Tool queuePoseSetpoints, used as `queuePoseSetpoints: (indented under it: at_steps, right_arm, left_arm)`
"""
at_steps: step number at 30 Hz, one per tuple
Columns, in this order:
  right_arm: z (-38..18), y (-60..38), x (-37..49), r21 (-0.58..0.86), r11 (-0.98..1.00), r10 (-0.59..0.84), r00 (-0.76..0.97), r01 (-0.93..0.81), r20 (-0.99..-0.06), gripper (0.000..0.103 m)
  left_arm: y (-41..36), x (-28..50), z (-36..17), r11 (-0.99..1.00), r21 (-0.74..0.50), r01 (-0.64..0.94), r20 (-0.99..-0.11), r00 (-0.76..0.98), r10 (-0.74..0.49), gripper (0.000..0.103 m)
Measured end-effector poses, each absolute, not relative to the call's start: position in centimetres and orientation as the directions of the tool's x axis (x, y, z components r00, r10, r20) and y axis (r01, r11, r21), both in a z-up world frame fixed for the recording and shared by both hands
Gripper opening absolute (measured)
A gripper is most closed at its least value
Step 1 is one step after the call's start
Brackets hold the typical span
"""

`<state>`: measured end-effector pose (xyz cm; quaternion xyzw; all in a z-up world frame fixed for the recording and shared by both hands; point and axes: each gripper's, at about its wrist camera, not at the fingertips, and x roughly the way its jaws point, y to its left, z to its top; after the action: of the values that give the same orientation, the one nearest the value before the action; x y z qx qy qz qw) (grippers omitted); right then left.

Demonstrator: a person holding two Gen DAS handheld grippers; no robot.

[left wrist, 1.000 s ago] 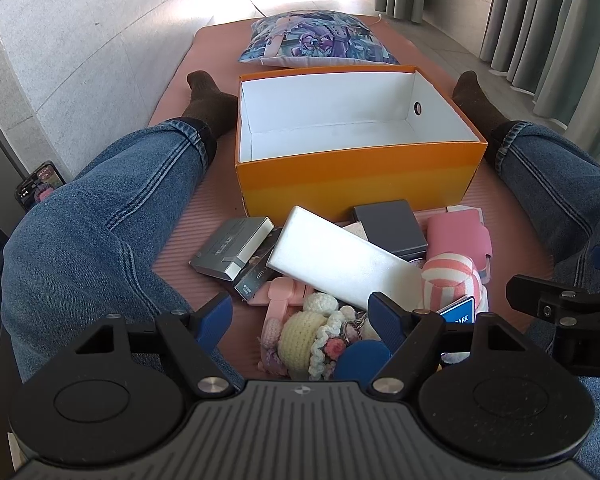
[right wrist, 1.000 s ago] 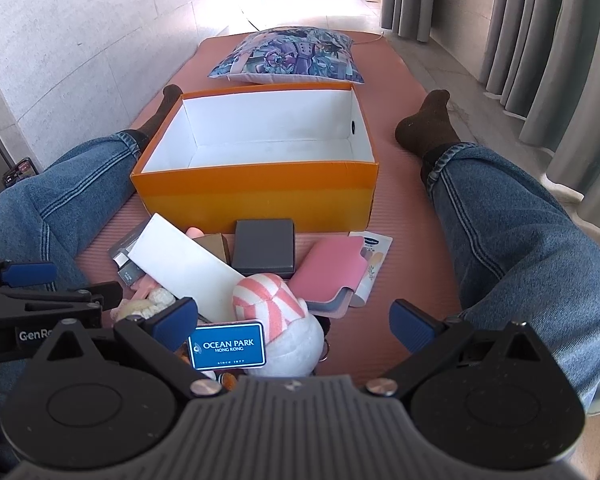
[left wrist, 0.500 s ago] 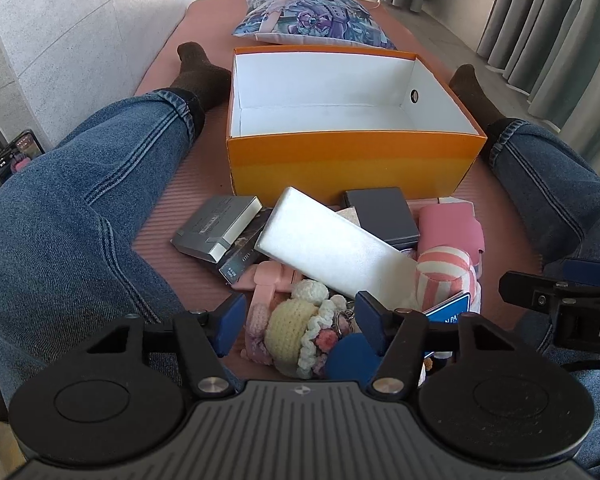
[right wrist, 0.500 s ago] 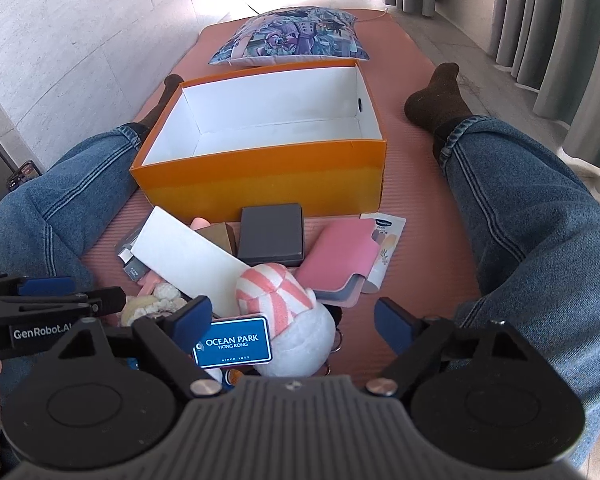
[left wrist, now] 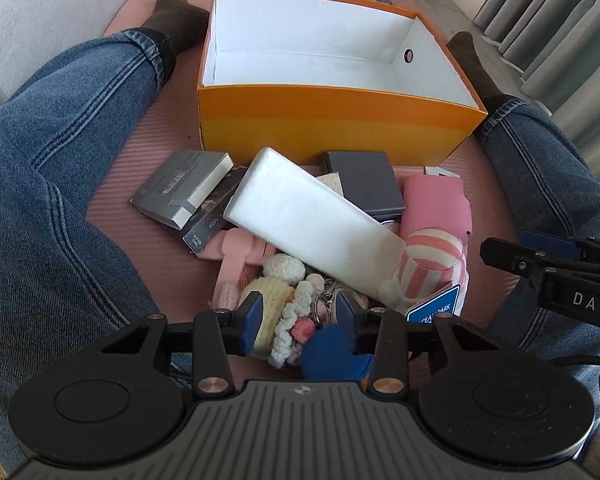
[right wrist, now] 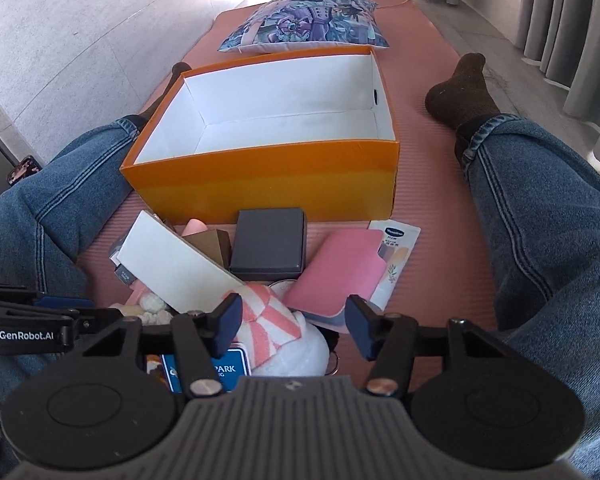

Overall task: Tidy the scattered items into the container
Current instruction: 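Grasp the blue-hat plush with the left tool while the right grasps the striped-hat white plush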

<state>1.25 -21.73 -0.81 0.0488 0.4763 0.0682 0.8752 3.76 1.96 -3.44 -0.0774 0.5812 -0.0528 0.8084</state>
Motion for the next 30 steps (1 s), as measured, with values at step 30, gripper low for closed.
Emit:
queuePoseSetpoints:
  at_steps: [30]
  right_arm:
    - [-5.5, -19.8, 2.9, 0.133, 0.944, 0.262, 0.443, -0.301, -0.857, 0.070]
  left_arm:
    - [0.6, 3.6, -5.9, 0.945, -0.297, -0.140, -0.949, 0.152, -0.276, 0.089]
